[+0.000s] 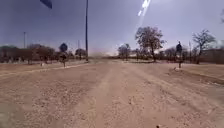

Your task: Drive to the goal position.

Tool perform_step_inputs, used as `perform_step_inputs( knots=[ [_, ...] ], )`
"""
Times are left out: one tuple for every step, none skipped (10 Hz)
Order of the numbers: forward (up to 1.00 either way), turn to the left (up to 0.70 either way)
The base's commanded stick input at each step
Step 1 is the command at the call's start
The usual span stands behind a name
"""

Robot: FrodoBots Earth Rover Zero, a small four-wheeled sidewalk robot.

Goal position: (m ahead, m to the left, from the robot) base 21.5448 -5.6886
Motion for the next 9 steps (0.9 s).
perform_step_inputs(
  knots=[
    [1.0, 0.0],
    [1.0, 0.0],
    [1.0, 0.0],
    [1.0, 0.0],
    [1.0, 0.0],
    [1.0, 0.0],
    [1.0, -0.18],
    [1.0, -0.06],
    [1.0, 0.0]
  ],
)
